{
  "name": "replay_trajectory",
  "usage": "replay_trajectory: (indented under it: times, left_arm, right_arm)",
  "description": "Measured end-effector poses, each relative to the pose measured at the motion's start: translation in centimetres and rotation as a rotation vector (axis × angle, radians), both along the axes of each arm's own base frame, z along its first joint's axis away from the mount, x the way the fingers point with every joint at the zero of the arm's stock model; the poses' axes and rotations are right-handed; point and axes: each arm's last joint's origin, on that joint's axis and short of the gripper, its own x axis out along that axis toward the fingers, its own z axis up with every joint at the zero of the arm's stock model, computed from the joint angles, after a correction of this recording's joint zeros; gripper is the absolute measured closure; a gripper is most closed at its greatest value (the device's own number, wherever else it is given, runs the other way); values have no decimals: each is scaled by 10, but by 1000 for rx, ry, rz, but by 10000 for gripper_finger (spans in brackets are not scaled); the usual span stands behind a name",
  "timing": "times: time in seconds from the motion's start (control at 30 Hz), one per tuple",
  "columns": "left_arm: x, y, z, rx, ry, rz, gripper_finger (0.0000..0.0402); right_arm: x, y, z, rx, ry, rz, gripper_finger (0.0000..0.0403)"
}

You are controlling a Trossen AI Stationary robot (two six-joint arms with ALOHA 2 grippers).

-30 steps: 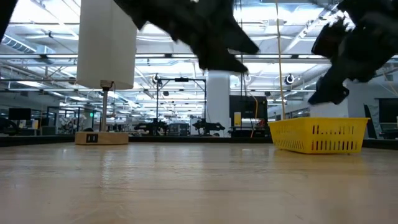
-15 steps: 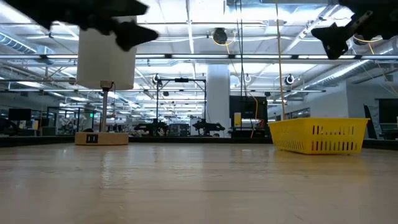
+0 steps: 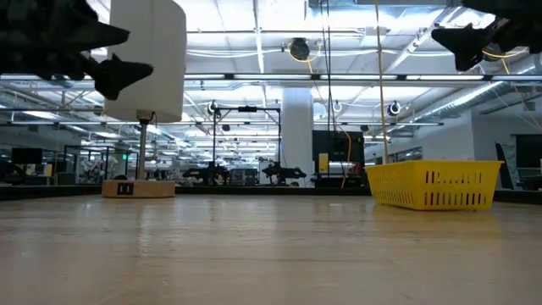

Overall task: Pick & Place Nail Polish
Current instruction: Return to Home Position

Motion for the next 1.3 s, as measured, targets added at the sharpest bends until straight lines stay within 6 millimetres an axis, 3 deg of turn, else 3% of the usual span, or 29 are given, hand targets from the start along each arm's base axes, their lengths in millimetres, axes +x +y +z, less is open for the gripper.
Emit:
replay_trajectory:
  times: [0.33,0.53,1.2,1.3]
  left_arm:
    - [-14,-2,-11,-3,-36,-22,45]
    - [-15,-3,-13,3,-10,1,46]
    - [-16,-5,-14,-18,-3,-13,45]
    - [-16,-5,-14,71,-5,-10,45]
  right_arm:
    - [12,0,-26,-8,-7,-49,94]
    - [21,1,-52,10,-40,-48,94]
    - [23,2,-64,17,62,-41,94]
    - [23,2,-64,11,63,-41,94]
